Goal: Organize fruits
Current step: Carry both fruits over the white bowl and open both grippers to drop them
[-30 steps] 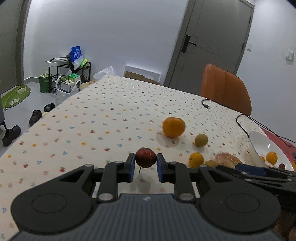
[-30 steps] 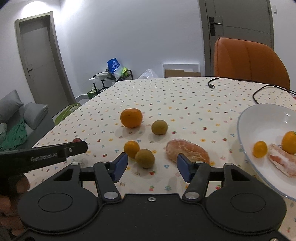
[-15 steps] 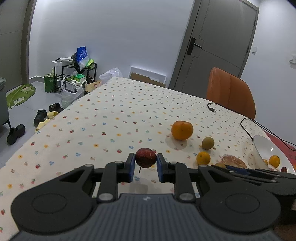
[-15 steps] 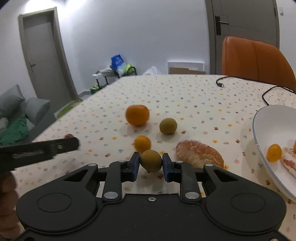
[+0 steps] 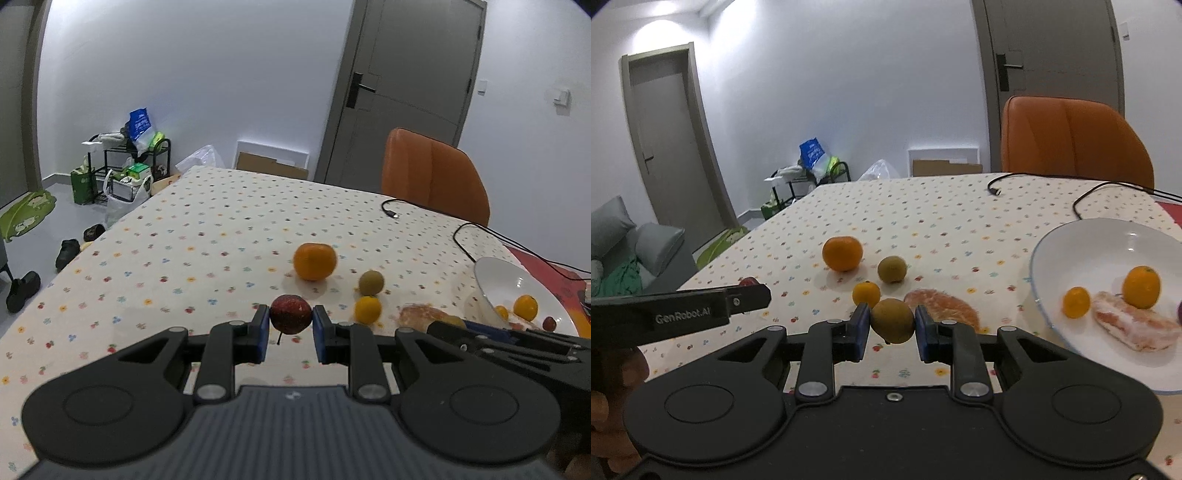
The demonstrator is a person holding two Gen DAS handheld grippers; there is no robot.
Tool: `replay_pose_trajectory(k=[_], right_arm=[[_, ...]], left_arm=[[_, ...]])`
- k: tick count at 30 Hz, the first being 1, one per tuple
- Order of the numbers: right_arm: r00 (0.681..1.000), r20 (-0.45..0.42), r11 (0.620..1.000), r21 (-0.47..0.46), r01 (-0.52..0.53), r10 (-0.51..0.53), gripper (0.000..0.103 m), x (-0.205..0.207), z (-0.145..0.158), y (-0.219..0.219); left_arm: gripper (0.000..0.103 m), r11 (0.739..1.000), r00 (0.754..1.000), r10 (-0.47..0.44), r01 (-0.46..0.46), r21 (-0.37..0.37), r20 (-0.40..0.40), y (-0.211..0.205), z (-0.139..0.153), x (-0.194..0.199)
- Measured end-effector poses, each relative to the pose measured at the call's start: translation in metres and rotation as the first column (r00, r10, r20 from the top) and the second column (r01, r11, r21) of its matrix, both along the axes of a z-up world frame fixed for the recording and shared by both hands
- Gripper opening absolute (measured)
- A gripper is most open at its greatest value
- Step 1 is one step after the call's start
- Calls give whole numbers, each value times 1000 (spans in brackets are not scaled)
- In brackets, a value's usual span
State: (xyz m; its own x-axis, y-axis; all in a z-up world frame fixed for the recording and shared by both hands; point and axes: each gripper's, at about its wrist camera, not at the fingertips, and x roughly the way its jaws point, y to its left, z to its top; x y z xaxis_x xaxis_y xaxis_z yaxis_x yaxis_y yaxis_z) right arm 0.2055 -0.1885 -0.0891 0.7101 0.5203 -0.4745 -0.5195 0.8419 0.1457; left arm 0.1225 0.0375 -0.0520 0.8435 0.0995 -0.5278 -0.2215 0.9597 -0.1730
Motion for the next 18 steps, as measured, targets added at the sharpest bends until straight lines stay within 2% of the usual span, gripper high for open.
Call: replay_pose_trajectory(k=[18], right_arm=[[996,30,992,91,86,-89,24,-6,11,-63]], left_arm=[[23,992,994,-101,98,76,44,-59,22,8]])
